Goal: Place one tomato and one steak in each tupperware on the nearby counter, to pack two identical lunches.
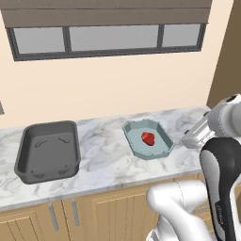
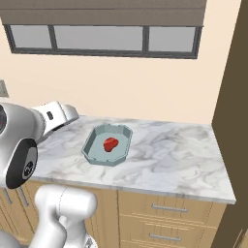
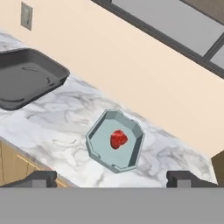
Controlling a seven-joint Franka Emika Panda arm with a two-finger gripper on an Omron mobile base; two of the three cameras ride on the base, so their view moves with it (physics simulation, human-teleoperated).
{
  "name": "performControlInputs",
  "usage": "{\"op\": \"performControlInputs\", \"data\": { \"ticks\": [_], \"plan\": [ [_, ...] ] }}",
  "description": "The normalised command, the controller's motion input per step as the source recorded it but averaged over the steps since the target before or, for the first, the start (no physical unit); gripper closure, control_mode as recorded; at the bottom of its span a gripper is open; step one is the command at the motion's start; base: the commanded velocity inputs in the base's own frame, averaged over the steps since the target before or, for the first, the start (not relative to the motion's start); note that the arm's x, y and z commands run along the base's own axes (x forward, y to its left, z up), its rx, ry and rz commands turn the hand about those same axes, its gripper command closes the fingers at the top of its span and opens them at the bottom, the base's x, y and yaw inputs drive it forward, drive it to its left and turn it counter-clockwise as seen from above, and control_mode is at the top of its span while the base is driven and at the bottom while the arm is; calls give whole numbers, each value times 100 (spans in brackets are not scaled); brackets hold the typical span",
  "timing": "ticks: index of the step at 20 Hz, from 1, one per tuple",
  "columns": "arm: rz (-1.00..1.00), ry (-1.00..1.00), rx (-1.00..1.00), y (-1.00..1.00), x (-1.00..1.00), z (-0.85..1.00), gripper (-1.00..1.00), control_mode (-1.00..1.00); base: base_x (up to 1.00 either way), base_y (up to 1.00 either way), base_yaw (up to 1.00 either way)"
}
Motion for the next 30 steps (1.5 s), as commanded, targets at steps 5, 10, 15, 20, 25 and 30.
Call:
{"op": "performControlInputs", "data": {
  "ticks": [5,10,15,20,25,30],
  "plan": [
    [0,0,0,0,0,0,-100,100,-22,-17,-10],
    [0,0,0,0,0,0,-100,100,-95,-70,-18],
    [0,0,0,0,0,0,-100,100,-80,-99,-14],
    [0,0,0,0,0,0,-100,100,-15,-100,-4],
    [0,0,0,0,0,0,-100,100,0,-100,0],
    [0,0,0,0,0,0,-100,100,0,-100,0]
  ]
}}
